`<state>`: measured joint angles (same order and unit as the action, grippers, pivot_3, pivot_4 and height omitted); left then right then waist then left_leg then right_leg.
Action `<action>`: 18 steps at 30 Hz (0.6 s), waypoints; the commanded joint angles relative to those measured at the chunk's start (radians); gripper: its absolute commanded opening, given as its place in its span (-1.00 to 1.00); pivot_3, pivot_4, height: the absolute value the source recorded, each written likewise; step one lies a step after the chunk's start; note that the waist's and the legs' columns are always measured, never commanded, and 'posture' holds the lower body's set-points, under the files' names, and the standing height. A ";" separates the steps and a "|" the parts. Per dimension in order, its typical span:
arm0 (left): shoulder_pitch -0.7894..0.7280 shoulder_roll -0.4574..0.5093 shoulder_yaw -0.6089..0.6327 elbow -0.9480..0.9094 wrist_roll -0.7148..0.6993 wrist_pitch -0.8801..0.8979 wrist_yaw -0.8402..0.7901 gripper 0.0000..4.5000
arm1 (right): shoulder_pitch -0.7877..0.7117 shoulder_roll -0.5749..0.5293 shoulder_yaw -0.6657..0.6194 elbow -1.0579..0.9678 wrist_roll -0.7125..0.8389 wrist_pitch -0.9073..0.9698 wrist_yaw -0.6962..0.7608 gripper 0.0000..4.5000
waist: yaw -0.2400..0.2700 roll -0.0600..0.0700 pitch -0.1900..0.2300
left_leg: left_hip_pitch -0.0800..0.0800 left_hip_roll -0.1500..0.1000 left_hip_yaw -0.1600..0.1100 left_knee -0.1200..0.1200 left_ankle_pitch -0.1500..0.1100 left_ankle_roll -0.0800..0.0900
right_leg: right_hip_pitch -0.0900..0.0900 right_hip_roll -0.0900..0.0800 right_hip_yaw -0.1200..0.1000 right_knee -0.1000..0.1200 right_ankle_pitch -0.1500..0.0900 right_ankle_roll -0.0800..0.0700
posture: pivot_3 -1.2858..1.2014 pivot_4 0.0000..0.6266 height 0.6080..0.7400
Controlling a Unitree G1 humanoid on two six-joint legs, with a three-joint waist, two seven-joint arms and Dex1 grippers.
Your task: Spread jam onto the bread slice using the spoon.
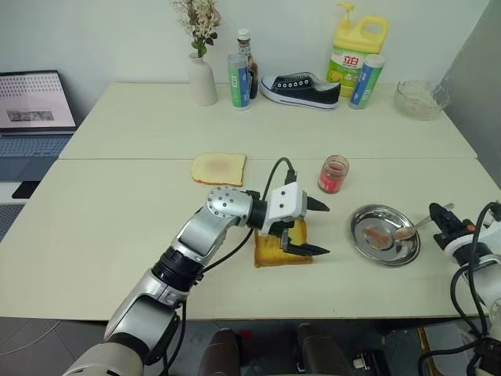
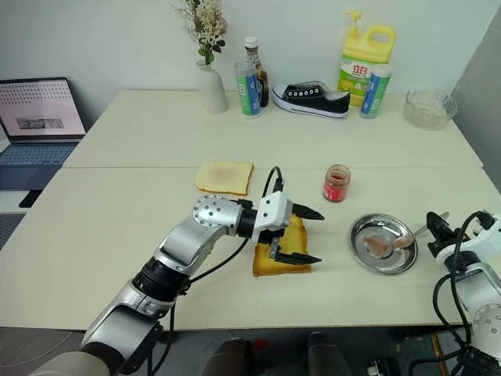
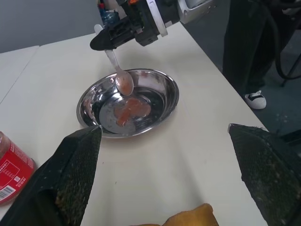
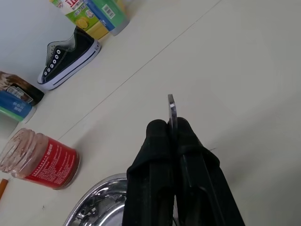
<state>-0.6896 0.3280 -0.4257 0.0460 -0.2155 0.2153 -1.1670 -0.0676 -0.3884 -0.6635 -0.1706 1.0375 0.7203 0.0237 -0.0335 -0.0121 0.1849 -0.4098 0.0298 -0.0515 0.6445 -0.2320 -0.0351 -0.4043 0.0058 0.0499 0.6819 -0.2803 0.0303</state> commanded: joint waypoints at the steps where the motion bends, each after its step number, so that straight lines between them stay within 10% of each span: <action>1: -0.013 -0.002 0.009 -0.044 0.002 0.004 0.001 1.00 | 0.000 0.015 0.019 0.037 -0.007 -0.012 0.030 -0.89 | 0.000 0.000 0.000 | 0.000 0.000 0.000 0.000 0.000 0.000 | 0.000 0.000 0.000 0.000 0.000 0.000 | 0.03 -0.52 1.00; 13: 0.006 0.012 0.018 -0.080 -0.003 0.025 0.007 1.00 | -0.043 0.001 0.005 0.083 0.033 -0.007 0.044 0.90 | 0.002 0.002 -0.001 | 0.000 0.000 0.000 0.000 0.000 0.000 | 0.000 0.000 0.000 0.000 0.000 0.000 | 0.03 -0.52 1.00; 18: 0.008 0.025 0.032 -0.089 -0.011 0.036 0.005 1.00 | -0.042 -0.055 -0.030 0.083 0.039 0.003 0.043 0.98 | 0.002 0.002 -0.001 | 0.000 0.000 0.000 0.000 0.000 0.000 | 0.000 0.000 0.001 0.000 0.000 0.000 | 0.03 -0.52 1.00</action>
<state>-0.6796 0.3486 -0.4241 -0.0030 -0.2165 0.2539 -1.1667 -0.1029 -0.4062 -0.6495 -0.0495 1.0620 0.7295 0.0612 -0.0319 -0.0098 0.1837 -0.4095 0.0296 -0.0511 0.6445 -0.2320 -0.0351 -0.4040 0.0059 0.0505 0.6820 -0.2803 0.0303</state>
